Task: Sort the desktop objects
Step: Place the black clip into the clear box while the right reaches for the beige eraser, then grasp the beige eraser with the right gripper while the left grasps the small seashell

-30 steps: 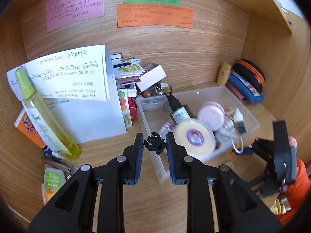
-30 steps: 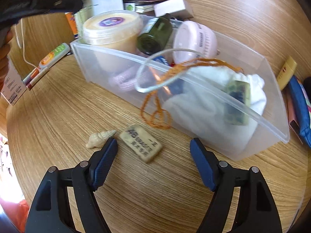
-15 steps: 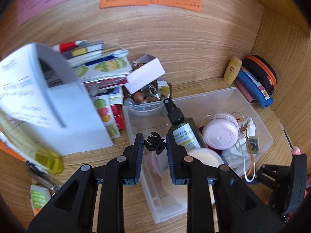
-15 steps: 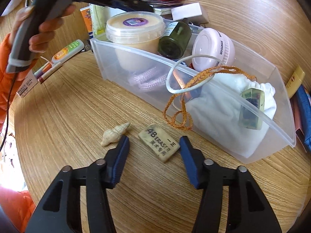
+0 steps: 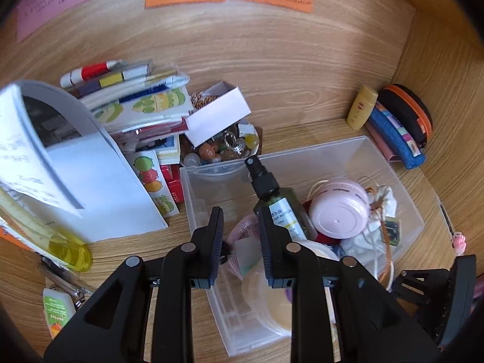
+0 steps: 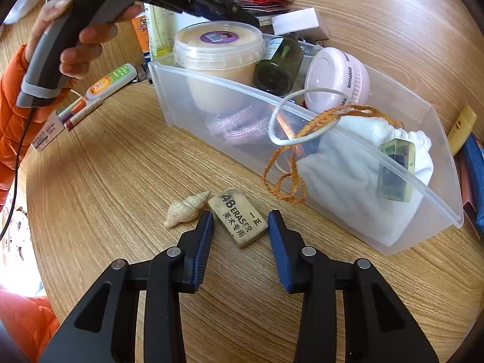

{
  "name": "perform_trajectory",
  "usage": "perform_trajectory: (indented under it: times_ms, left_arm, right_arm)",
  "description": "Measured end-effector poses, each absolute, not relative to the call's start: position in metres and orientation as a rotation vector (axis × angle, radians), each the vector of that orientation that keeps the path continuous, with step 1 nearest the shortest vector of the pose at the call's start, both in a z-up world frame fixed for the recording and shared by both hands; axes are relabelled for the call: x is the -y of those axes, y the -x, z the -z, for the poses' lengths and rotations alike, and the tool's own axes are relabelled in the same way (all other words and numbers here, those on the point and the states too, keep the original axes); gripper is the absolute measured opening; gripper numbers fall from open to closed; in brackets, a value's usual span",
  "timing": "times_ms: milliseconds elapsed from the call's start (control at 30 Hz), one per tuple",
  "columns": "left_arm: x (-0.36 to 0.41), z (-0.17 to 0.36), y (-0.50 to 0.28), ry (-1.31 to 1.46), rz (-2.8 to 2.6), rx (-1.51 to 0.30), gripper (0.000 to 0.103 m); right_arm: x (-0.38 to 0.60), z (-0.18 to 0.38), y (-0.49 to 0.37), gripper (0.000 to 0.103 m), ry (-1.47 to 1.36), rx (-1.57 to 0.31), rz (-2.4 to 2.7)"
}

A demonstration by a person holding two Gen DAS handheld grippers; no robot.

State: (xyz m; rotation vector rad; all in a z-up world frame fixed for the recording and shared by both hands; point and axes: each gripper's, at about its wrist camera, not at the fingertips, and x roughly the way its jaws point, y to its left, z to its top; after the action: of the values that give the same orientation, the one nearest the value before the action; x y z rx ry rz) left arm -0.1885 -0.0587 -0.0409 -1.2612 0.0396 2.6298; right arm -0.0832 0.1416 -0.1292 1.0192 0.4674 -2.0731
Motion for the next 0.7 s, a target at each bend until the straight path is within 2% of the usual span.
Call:
perform_trajectory:
  times_ms: [67,133,200,300,400,700]
  left_arm:
    - [0.058,0.034,0.182,1.235,-2.637,-0.050,0.024]
    - [0.058,0.026,0.172,1.203,-2.653,-0.052,0.037]
    - [0.058,0.019,0.161,1.168,-2.661,-0.062,0.045]
    - [0.055,0.012,0.140,1.118,-2.661,-0.101,0.047]
    - [0.050,0.013,0.119,1.100,-2.640,-0.142,0.055]
    - [0.007,0.065,0.068,1.202,-2.486,-0.341,0.056]
  right_arm:
    - [-0.142,0.130,0.082,0.031,-1.020,-0.464,2.074]
    - [-0.142,0.130,0.081,0.029,-1.020,-0.459,2.074]
    - [-0.146,0.129,0.078,0.028,-1.020,-0.458,2.074]
    - [-0.157,0.126,0.073,0.026,-1.015,-0.467,2.071]
    - [-0.163,0.126,0.068,0.026,-1.019,-0.470,2.068]
    - [-0.188,0.124,0.056,0.025,-1.040,-0.491,2.079]
